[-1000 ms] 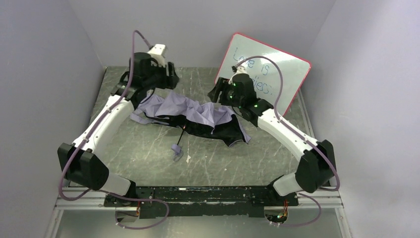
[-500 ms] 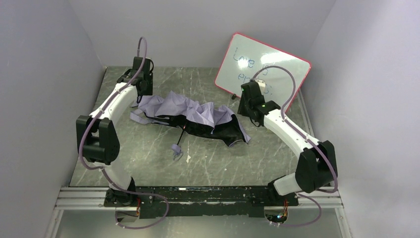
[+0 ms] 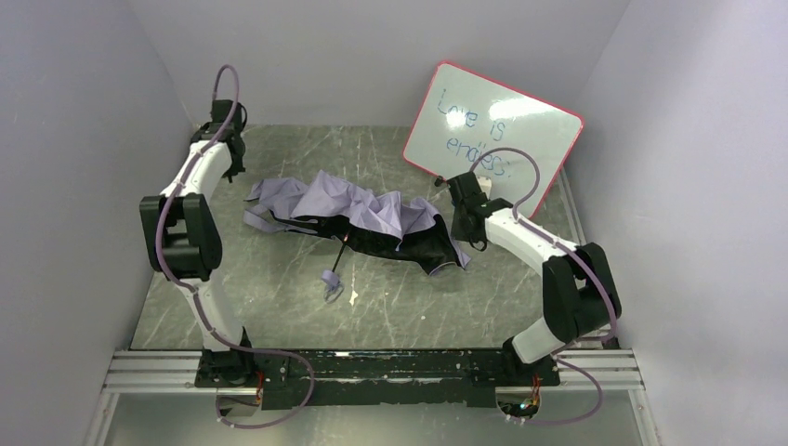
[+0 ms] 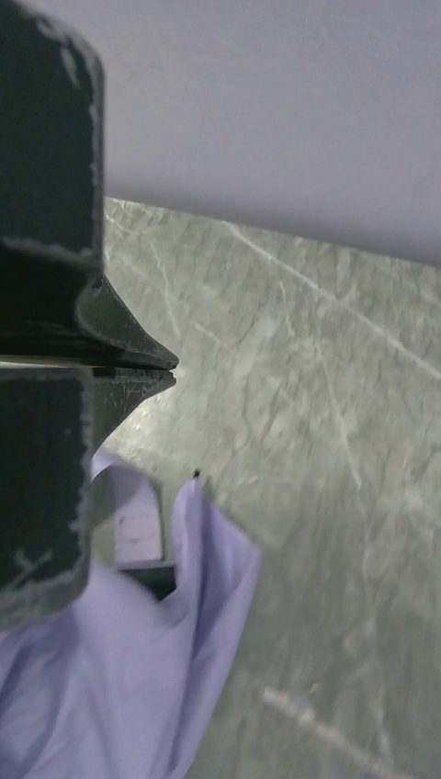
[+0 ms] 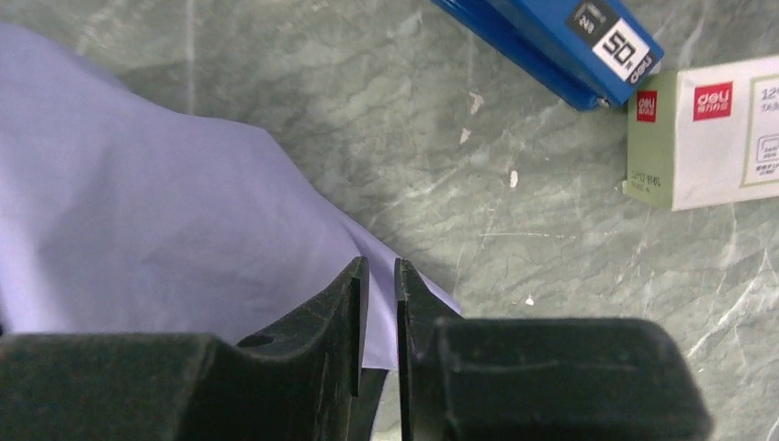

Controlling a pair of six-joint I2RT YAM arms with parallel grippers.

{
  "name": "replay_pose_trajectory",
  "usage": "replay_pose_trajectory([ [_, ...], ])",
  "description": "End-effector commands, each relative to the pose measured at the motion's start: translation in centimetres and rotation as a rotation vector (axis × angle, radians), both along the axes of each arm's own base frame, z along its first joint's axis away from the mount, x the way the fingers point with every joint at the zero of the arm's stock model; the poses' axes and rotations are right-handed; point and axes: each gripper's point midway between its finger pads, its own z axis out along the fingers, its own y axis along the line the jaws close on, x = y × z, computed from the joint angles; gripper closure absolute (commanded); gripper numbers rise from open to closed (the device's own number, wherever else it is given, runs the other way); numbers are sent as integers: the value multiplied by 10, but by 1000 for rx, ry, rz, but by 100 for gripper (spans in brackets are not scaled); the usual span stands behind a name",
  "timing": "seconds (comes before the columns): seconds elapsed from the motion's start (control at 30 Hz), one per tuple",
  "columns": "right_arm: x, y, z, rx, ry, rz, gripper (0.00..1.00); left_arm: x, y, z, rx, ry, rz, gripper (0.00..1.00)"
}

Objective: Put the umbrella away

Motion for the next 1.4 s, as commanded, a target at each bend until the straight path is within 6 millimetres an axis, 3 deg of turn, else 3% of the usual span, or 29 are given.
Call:
replay_pose_trajectory([
  [0.0,-7,-10,-17,-8,47,-38,80,10,10,-17,-10,40,-5,95],
  [0.27,-12,-35,-30,-109,78,-94,81,19,-8,-72,-105,137,-76,95],
  [0.4,-13,-20,-43,-46,124,-60,82,15,-22,-97,-150,204,-134,95],
  [0.6,-9,8,-52,79,158,-8,83,10,-40,-118,-182,262,-215,95],
  [1.0,12,67,-53,171,162,84,83,3,-180,-140,-251,358,-531,95],
  [1.17,21,101,-53,190,162,128,83,-17,-245,-129,-371,333,-678,95],
  [1.37,24,156,-50,242,147,198,83,-54,-318,-110,-503,316,-857,95],
])
